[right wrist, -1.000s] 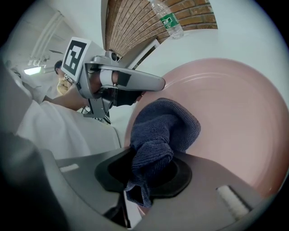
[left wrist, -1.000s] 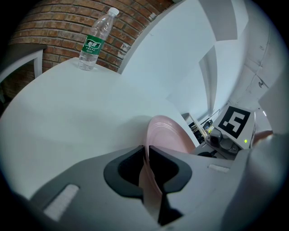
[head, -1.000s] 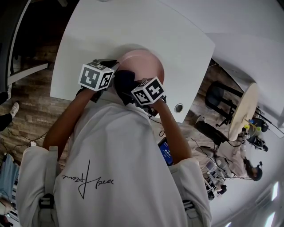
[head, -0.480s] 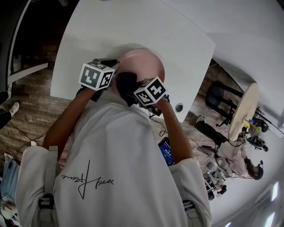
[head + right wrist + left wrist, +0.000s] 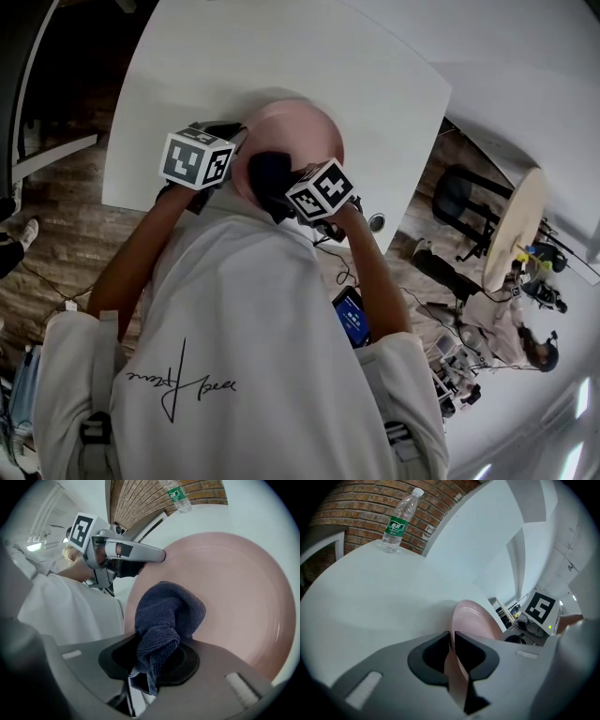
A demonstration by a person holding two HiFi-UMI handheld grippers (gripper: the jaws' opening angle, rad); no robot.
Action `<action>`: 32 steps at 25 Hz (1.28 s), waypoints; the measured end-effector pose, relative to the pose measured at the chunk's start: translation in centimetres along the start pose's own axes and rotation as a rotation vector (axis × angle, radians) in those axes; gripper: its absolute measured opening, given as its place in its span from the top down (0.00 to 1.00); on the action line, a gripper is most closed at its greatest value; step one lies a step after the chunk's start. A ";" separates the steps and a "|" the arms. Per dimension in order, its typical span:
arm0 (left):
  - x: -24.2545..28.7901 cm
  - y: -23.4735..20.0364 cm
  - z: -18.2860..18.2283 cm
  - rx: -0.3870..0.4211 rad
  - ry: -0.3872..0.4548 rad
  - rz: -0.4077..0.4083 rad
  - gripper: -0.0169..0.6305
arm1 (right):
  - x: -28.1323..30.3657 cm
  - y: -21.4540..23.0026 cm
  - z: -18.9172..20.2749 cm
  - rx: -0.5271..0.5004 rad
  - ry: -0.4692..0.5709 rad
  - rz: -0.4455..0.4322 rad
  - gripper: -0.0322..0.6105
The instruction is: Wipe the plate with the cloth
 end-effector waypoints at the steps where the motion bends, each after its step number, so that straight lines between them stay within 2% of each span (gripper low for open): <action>1: 0.0 0.1 0.0 0.002 0.001 0.000 0.89 | 0.0 0.0 0.2 -0.002 -0.005 0.002 0.78; 12: -0.1 -0.1 0.2 -0.002 -0.002 0.000 0.89 | -1.1 1.8 1.7 -0.035 -0.073 0.109 0.78; 17: -0.1 -0.1 0.3 0.001 -0.002 0.002 0.89 | -1.5 2.3 1.8 -0.032 -0.063 0.134 0.78; 32: -0.3 -0.1 0.2 0.010 -0.002 -0.004 0.89 | -2.8 4.6 1.1 -0.052 -0.026 0.294 0.78</action>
Point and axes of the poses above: the fingertips, and each gripper's own axes: x forward along the fingers, y to its right, z out of its underside, the point moved 4 cm from there along -x, backward along the fingers, and after that the axes turned 6 degrees about z, right-handed, at the moved point
